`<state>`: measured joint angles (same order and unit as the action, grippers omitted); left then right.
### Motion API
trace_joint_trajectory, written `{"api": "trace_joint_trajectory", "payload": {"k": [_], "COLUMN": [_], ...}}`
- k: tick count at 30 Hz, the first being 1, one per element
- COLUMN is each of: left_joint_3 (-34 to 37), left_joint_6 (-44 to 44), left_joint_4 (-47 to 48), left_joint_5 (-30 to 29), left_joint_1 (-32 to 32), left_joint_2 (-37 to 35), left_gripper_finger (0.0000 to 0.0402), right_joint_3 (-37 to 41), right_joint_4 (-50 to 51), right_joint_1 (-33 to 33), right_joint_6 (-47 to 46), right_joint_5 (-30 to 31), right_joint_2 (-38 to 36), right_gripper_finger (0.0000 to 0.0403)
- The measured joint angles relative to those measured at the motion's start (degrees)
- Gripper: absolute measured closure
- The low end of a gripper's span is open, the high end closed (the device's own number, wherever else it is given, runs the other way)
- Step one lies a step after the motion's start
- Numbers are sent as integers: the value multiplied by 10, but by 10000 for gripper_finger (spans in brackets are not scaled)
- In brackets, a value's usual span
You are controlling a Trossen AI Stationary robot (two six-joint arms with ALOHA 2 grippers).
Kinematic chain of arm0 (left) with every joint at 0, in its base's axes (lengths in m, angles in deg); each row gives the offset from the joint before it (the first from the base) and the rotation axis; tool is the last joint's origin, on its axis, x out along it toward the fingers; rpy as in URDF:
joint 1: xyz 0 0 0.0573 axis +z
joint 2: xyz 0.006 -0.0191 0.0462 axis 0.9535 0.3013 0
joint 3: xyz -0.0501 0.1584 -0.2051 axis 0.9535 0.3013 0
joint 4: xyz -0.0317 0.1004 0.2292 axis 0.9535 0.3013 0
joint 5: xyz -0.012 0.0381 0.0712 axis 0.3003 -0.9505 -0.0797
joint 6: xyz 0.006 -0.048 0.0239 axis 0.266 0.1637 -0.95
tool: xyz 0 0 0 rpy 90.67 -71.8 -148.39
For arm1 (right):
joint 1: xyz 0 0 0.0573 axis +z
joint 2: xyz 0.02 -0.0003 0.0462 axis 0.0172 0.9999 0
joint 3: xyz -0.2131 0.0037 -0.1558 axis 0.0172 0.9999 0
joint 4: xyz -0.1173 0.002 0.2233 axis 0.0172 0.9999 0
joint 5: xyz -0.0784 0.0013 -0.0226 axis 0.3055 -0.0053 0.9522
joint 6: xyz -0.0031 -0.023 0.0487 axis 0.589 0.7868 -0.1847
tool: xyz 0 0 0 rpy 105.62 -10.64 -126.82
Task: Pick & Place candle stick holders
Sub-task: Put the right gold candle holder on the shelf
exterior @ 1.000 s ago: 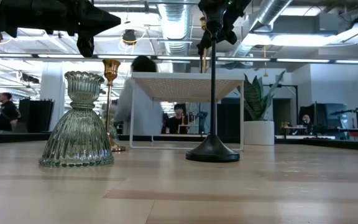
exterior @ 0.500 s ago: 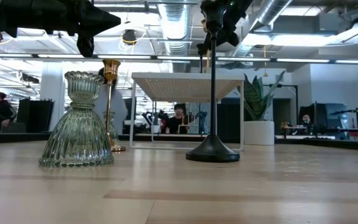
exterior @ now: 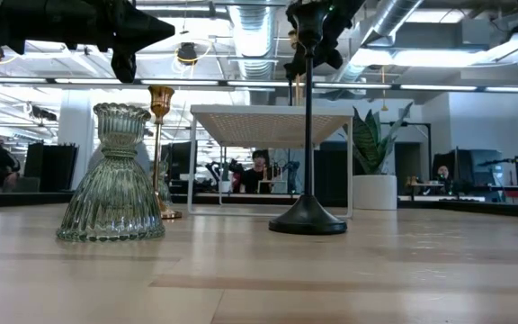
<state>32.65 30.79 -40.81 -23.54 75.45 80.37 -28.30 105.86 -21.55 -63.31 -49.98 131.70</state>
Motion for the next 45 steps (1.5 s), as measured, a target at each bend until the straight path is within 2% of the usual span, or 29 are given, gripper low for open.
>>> {"api": "trace_joint_trajectory", "payload": {"k": [5, 26, 33, 45], "left_joint_3": [0, 0, 0, 0], "left_joint_6": [1, 0, 0, 0], "left_joint_4": [0, 1, 1, 2], "left_joint_5": [0, 2, 2, 2], "left_joint_1": [0, 0, 0, 0], "left_joint_2": [0, 1, 1, 1], "left_gripper_finger": [392, 392, 392, 392], "right_joint_3": [-3, 0, 4, 2], "right_joint_4": [-12, -1, 9, 39], "right_joint_1": [5, 4, 4, 4], "right_joint_6": [7, 8, 8, 18], "right_joint_5": [1, 1, 1, 2], "right_joint_2": [19, 10, 15, 12], "right_gripper_finger": [402, 399, 348, 283]}}
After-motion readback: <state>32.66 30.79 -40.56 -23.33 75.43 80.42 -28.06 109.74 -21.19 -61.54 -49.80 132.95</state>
